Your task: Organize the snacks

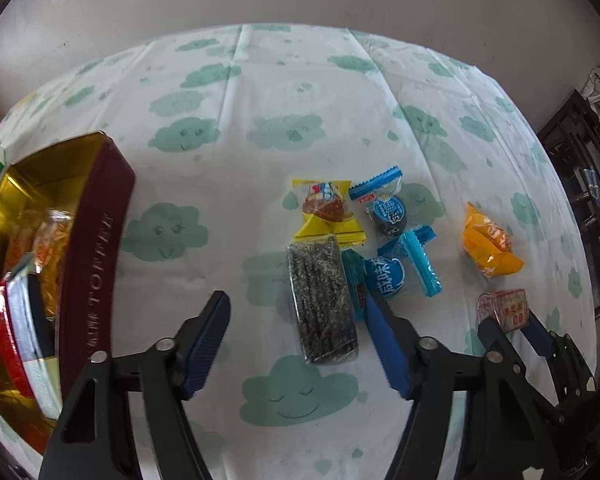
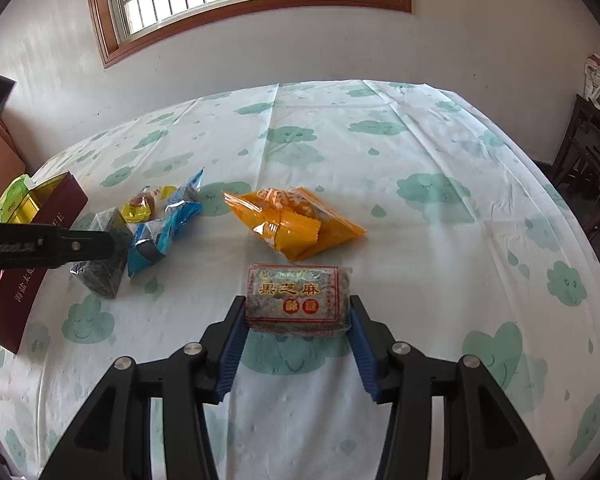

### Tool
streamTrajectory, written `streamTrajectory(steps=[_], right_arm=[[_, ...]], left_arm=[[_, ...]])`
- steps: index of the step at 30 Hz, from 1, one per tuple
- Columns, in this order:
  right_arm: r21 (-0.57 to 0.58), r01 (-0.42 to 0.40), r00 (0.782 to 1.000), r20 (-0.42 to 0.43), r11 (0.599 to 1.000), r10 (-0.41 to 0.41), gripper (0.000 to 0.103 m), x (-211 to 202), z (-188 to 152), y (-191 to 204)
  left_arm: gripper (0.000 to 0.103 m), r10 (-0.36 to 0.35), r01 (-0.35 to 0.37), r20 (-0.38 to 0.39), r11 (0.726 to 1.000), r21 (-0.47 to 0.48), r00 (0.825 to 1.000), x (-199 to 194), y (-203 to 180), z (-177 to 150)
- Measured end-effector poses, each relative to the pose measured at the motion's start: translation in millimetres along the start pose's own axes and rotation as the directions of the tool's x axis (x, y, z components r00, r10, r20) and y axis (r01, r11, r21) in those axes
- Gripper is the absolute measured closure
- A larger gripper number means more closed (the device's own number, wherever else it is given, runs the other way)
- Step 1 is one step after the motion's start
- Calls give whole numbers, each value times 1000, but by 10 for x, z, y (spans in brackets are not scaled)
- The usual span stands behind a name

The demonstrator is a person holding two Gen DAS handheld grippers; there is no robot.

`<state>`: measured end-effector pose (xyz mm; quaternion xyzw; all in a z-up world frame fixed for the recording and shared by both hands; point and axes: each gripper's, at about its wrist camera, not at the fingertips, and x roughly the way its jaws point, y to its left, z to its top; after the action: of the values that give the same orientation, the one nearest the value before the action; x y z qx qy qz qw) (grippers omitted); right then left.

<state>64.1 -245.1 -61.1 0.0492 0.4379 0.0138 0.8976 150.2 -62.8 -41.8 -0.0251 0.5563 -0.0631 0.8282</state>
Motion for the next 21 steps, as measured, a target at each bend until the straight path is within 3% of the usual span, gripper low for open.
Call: streamTrajectory(steps=[5, 8, 21], right_arm=[[-1, 1, 1000, -1, 1000, -1, 52, 2, 0, -10], [-1, 1, 1000, -1, 1000, -1, 52, 2, 0, -12], [-17, 21, 1000, -4, 1000, -21, 52, 15, 1, 17]], left_arm=[[62, -25, 24, -35, 999, -23, 999, 106, 8, -13], [79, -42, 42, -32, 999, 1, 999, 82, -13, -17], [80, -11, 12, -33, 999, 31, 999, -40, 92, -129]])
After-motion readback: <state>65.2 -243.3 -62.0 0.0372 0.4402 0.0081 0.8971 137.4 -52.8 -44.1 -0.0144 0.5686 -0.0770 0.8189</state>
